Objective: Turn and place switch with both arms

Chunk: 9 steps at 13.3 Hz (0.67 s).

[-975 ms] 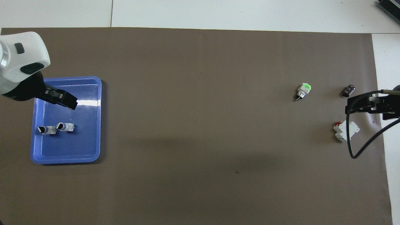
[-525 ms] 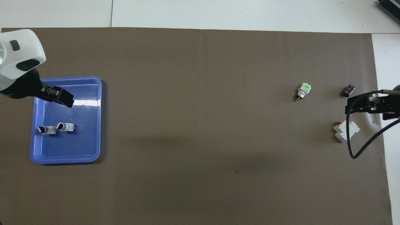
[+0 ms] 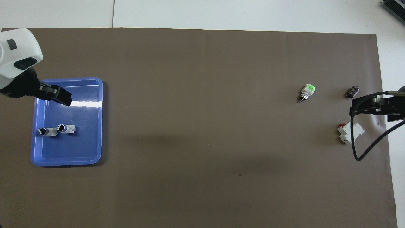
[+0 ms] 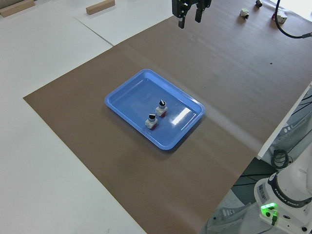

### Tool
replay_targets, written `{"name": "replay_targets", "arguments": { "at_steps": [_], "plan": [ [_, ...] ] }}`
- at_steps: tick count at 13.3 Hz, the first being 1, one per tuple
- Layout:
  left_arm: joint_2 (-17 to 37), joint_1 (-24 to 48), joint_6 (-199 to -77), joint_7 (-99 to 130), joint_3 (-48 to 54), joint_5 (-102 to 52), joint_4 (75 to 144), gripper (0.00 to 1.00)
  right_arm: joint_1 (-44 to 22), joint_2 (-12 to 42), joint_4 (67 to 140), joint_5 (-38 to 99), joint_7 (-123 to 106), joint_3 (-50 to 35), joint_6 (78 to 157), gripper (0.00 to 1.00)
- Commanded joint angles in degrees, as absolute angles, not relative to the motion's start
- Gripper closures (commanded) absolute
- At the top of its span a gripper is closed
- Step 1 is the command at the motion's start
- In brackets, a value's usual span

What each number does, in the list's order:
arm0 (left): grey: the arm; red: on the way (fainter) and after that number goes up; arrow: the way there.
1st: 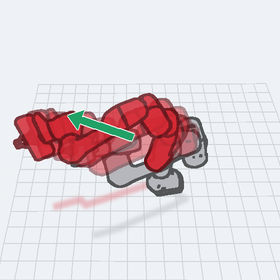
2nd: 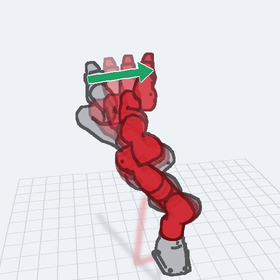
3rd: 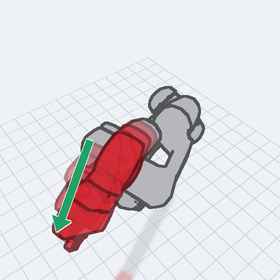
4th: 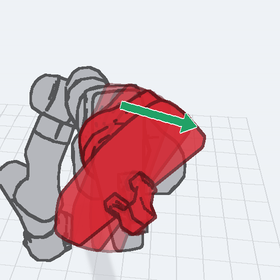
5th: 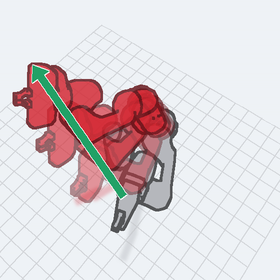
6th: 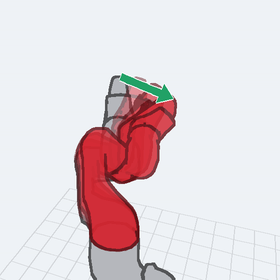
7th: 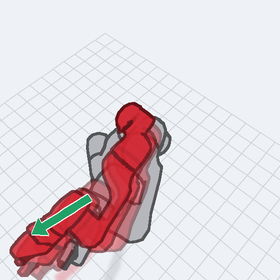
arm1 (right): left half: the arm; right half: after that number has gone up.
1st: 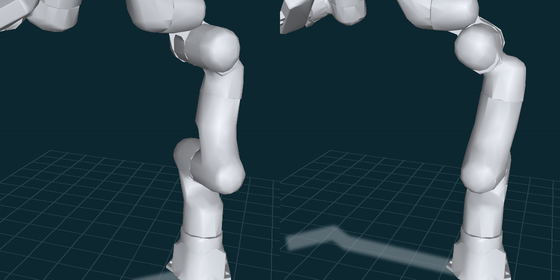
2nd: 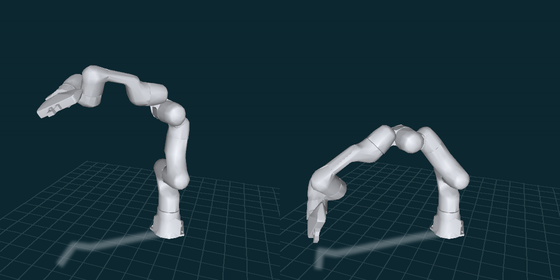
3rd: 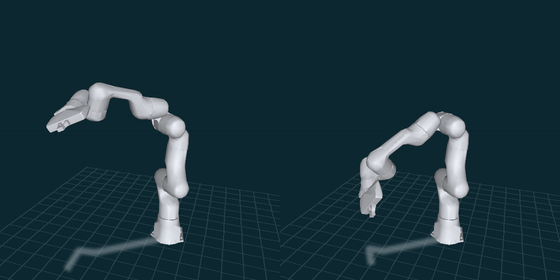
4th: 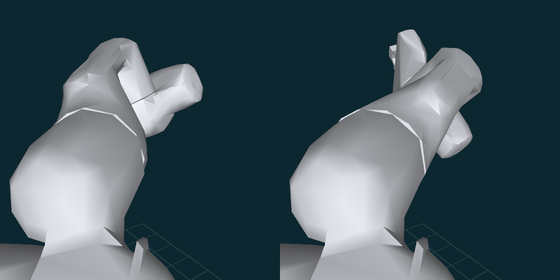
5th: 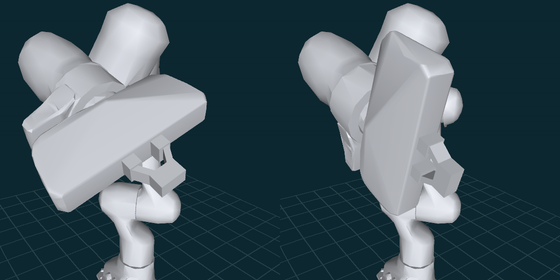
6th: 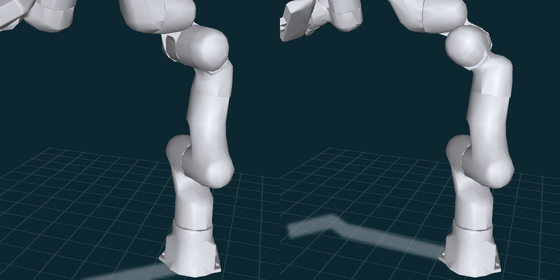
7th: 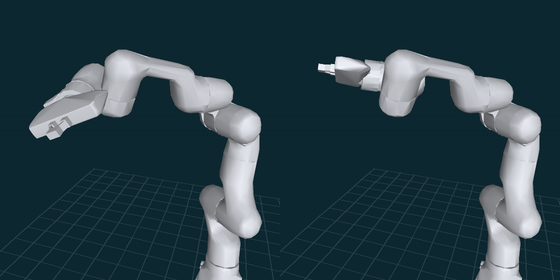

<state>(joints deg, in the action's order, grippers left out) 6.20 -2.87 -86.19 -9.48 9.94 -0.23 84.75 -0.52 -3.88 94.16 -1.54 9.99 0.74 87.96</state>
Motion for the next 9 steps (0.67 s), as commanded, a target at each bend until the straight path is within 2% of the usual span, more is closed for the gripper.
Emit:
{"name": "replay_targets", "arguments": {
  "at_steps": [1, 4, 5, 7, 9],
  "plan": [
    [4.92, 2.35, -89.46, -9.23, 3.45, 0.53, 87.27, 0.29, -0.79, -4.57, 94.66, -1.32, 10.37, 0.97, 88.51, 0.00],
    [4.05, 6.32, -91.92, -8.97, -1.39, 0.27, 89.38, 0.29, -0.79, -4.57, 94.66, -1.32, 10.37, 0.97, 88.51, 0.00],
    [3.87, 7.55, -93.67, -8.88, -3.06, 0.26, 89.47, 0.25, -0.79, -4.57, 94.66, -1.32, 10.37, 0.97, 88.51, 0.00],
    [4.48, 8.52, -95.09, -8.62, -4.04, 0.18, 88.95, 0.01, -0.79, -4.57, 94.66, -1.32, 10.37, 0.97, 88.51, 0.00],
    [3.87, 7.82, -94.75, -7.65, -3.87, -0.26, 88.86, 0.00, -0.79, -4.57, 94.66, -1.32, 10.37, 0.97, 88.51, 0.00]
  ]
}}
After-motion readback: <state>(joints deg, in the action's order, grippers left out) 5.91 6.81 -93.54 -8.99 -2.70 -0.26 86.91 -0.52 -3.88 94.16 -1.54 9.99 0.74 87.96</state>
